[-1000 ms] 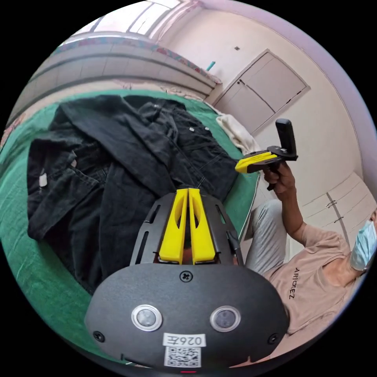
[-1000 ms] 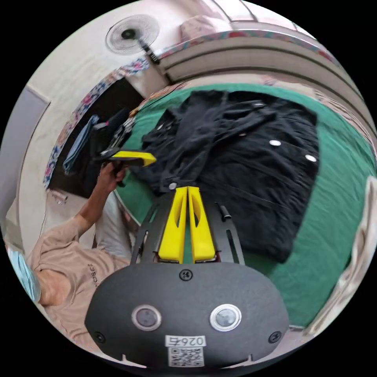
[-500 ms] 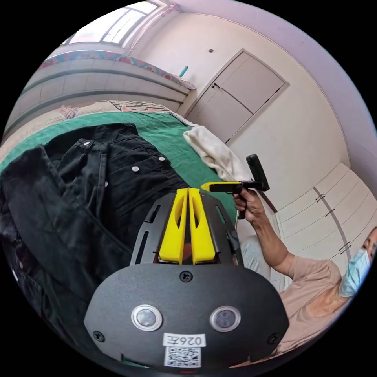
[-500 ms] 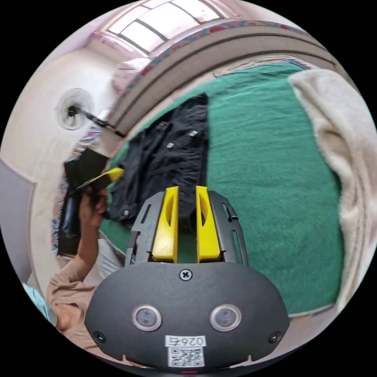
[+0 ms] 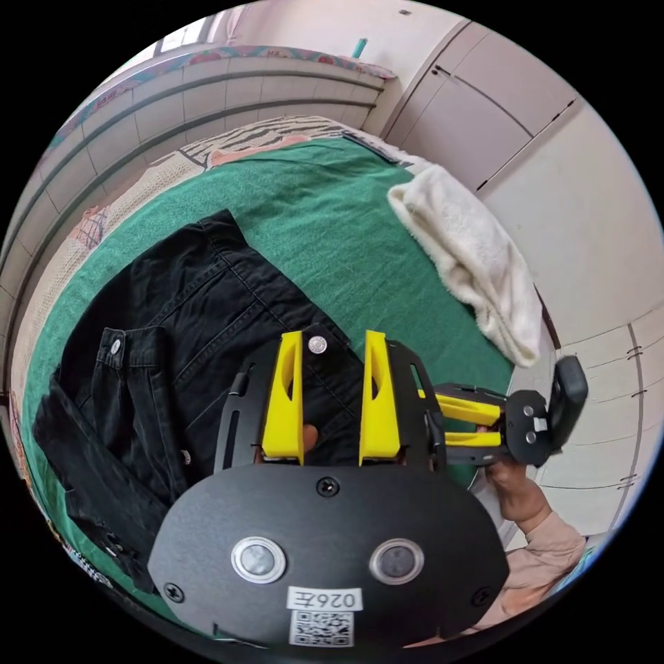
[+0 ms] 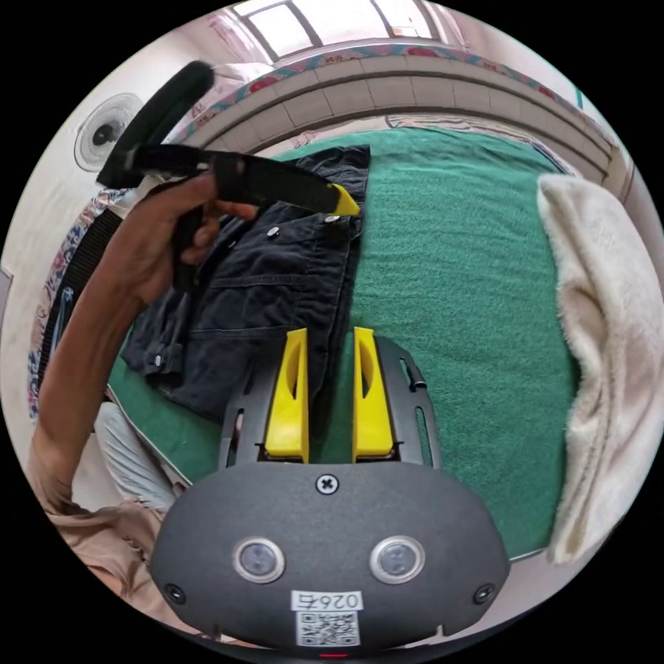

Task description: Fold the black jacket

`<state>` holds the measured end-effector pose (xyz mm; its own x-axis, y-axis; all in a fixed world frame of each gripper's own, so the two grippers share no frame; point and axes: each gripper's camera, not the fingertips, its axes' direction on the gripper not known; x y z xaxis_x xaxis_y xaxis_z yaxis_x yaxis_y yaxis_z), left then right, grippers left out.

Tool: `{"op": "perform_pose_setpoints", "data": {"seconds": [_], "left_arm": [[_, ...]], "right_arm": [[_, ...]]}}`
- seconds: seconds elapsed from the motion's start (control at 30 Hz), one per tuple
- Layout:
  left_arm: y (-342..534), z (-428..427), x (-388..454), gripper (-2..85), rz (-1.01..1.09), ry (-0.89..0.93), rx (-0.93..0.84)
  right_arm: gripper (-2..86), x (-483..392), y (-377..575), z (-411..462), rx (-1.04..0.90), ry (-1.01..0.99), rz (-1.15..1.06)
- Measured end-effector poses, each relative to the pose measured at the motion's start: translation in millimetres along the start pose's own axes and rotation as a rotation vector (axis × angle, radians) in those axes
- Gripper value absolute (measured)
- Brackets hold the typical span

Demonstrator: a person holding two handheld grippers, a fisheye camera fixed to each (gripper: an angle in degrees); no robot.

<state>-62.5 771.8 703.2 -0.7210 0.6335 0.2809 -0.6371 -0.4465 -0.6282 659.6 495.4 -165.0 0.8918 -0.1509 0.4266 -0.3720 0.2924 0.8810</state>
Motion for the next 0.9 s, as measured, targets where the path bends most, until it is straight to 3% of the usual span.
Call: {"op": "perform_pose_setpoints", "data": {"seconds": [0.13,0.27,0.37,0.57,0.77,0.9], "left_arm": [[-15.9,12.6,-6.3,18.0,-0.044,0.02,-0.064],[-26.4,12.6,-7.2,18.5,-0.046,0.028,-0.098],[-34.0,13.4,-4.1,18.5,-0.025,0.011,-0.141],[-38.2,12.6,-8.4,6.5,0.035,-0.194,-0.247],[1.5,-55.3,-68.6,5.3,-0.007,0.014,-0.052],[74.5,-130.6,-140.5,5.2,-0.071,0.114,0.167]], "right_arm": [[3.7,-10.7,9.6,-5.1,0.007,-0.016,-0.014],[-0.4,-5.4,28.6,-32.4,0.096,-0.198,-0.013],[-1.1,-19.2,46.4,-57.1,0.167,-0.221,-0.052],[-1.1,-37.6,84.9,-82.9,0.21,-0.2,-0.127],[-1.1,-18.3,129.4,-128.6,0.313,-0.345,-0.165],[-1.1,-23.0,151.3,-154.2,0.399,-0.484,-0.209]]}}
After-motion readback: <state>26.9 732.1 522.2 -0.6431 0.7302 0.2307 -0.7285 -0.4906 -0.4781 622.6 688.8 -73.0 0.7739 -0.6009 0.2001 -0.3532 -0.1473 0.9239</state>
